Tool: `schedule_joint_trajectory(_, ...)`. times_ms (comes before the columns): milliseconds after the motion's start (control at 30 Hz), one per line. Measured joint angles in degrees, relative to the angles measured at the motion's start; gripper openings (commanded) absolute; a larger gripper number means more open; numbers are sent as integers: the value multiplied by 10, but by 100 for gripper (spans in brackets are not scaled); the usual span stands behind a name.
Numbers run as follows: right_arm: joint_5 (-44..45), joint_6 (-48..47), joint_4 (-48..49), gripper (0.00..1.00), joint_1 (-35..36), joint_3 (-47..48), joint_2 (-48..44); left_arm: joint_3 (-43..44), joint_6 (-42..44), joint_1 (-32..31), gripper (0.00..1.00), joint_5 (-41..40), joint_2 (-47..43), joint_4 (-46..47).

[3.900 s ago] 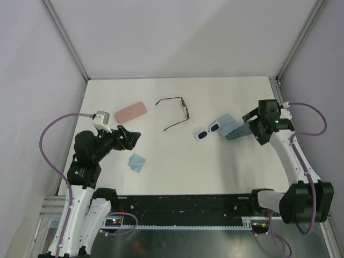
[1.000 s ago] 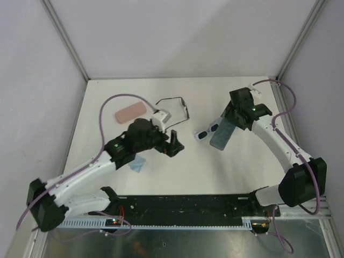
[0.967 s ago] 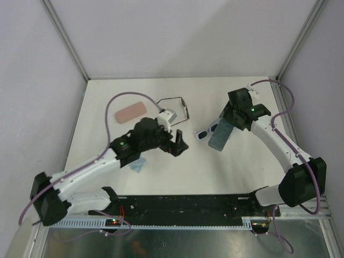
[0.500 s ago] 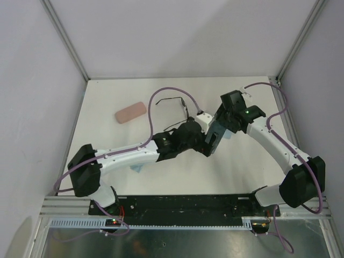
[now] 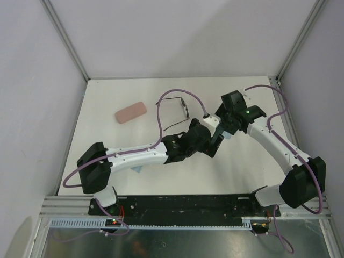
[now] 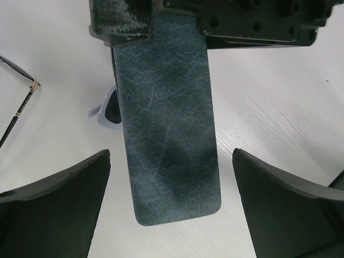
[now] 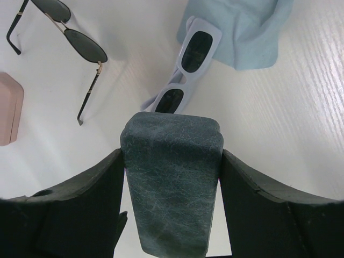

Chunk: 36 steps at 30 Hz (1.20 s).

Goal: Organize the sunglasses
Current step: Pass from the right arm to the left

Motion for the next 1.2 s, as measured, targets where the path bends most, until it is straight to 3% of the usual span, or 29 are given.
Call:
schedule_joint_trajectory(133, -12, 5, 0, 55, 0, 0, 0, 0, 0, -1, 96, -19, 8, 0)
schedule_joint_trajectory(300, -19, 10, 2, 55, 0, 0, -2, 0, -1, -2, 65, -34, 12, 0)
schedule_joint_trajectory(367, -21, 13, 6, 55, 0, 0, -2, 1, -1, -4, 59, -37, 14, 0)
schedule_joint_trajectory(433, -23, 16, 7, 55, 0, 0, -3, 1, -1, -5, 58, -41, 15, 0)
schedule_joint_trajectory(600, -26, 16, 10, 55, 0, -4, -4, 1, -2, -5, 88, -44, 16, 0)
schedule_joint_trajectory(700, -28, 17, 9, 55, 0, -8, -7, 1, -2, -5, 93, -43, 16, 0)
schedule_joint_trajectory(900, -30, 17, 8, 55, 0, -8, -7, 1, -2, -5, 75, -43, 22, 0)
schedule_joint_trajectory(1100, -31, 19, 8, 56, 0, -13, -9, 1, -2, -5, 71, -43, 31, 1)
schedule_joint_trajectory(1200, -30, 23, 9, 60, 0, -17, -11, 1, -2, -5, 57, -43, 33, 2)
